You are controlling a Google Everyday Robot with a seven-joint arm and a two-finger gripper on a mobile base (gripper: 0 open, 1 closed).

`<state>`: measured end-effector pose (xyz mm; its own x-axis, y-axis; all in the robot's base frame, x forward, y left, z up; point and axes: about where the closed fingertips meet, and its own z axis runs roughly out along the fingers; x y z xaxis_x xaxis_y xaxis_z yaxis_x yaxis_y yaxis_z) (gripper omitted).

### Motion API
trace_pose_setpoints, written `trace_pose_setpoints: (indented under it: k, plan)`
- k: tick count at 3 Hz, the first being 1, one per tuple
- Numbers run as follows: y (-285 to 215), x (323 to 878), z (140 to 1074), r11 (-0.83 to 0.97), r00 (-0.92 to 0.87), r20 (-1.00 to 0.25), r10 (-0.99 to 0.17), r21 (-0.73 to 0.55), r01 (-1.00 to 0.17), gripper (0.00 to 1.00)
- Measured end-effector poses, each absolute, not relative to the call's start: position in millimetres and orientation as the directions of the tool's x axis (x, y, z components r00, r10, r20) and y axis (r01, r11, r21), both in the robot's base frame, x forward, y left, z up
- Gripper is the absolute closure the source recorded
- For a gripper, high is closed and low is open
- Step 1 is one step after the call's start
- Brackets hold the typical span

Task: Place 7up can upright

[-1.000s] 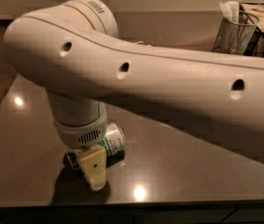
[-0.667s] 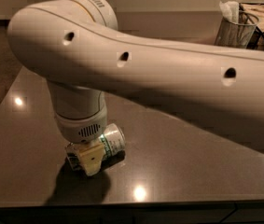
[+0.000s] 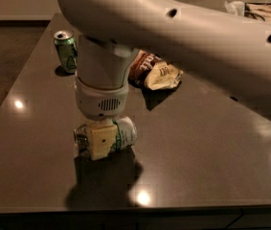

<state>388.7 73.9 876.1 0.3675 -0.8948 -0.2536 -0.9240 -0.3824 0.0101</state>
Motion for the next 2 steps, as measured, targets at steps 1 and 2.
trace_pose_setpoints:
  k: [1, 2]
  plan:
    - [68, 399, 893, -0.338, 0.307, -0.349, -0.885, 0.03, -0.941, 1.0]
    - [60, 411, 906, -0.282, 0.211, -0.499, -0.84, 0.07, -0.957, 1.0]
